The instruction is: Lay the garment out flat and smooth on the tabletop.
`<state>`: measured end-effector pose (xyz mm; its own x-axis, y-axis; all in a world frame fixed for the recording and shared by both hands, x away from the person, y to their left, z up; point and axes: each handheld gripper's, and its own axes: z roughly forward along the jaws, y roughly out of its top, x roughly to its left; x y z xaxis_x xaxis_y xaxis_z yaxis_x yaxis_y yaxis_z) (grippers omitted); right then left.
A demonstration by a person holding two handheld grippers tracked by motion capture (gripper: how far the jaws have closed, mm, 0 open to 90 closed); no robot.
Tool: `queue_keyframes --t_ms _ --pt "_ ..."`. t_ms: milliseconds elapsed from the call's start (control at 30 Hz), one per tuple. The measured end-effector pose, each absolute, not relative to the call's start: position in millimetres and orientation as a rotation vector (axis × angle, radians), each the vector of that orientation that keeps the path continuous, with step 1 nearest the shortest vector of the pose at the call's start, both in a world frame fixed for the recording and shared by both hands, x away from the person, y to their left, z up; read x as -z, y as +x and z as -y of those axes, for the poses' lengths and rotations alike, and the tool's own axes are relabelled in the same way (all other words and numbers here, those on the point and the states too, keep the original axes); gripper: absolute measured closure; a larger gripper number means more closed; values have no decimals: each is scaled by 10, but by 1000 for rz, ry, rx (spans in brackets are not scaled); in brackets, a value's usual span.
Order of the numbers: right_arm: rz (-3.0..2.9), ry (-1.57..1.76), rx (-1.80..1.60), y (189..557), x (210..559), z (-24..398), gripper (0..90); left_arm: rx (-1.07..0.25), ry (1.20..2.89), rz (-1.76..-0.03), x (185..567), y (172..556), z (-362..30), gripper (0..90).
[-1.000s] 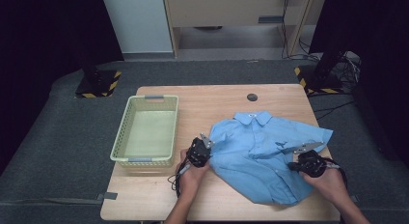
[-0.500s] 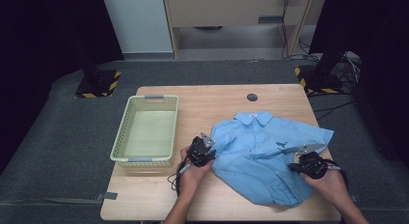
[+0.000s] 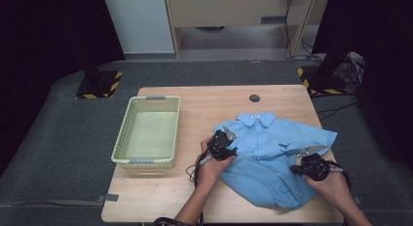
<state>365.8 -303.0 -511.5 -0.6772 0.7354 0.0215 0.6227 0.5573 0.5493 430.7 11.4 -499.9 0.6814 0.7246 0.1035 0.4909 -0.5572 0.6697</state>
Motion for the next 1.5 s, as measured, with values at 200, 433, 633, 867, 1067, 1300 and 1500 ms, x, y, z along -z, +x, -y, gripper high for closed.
queue_keyframes --t_ms 200,433,633,867,1067,1300,1500 --pt "-2581 1143 -793 3646 5114 3034 891 -462 2283 -961 5013 4457 46 390" --pt "-2580 1145 -803 3634 5114 3049 889 -459 2306 -995 5083 4562 113 391" --pt "-2581 1140 -804 3628 5115 3054 889 -466 2315 -1023 5135 4617 138 406" --pt "-2582 1137 -805 3627 5120 3057 889 -444 2316 -1026 5169 4663 133 494" --pt "-2581 1141 -810 3623 5124 3059 890 -392 2294 -1048 5165 4705 61 626" --pt "-2578 1147 -814 3621 5127 3062 890 -360 2278 -1059 5147 4729 -20 842" --pt "-2575 1151 -821 3618 5130 3071 890 -373 2235 -1059 4997 4735 -139 900"
